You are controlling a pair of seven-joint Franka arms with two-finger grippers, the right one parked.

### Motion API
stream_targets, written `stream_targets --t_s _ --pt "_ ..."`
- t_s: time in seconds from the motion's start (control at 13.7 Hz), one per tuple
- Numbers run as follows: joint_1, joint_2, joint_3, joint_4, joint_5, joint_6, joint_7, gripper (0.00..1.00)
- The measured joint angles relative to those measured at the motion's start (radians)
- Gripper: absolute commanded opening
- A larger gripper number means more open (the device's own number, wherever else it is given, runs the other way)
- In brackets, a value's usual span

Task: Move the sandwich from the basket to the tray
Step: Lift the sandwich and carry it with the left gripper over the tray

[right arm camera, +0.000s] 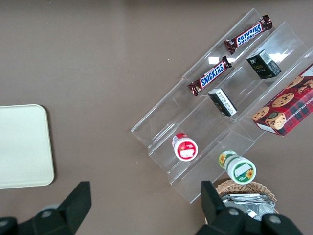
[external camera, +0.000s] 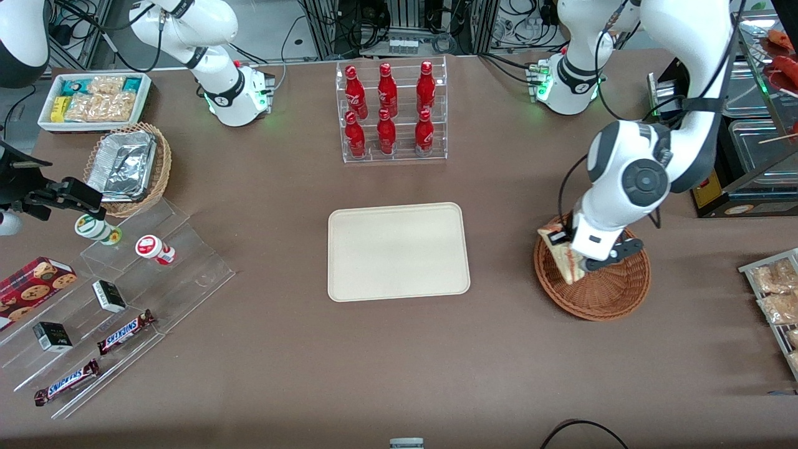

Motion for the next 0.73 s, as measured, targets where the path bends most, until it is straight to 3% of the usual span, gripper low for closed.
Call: stream_targets --t_s 0.51,0.73 --pt "-0.203 0.113 -0.005 0.141 0.000 -0.015 0.029 0.00" --pt "-0.286 0.193 -0.004 0.246 0.000 -0.036 -0.064 0.00"
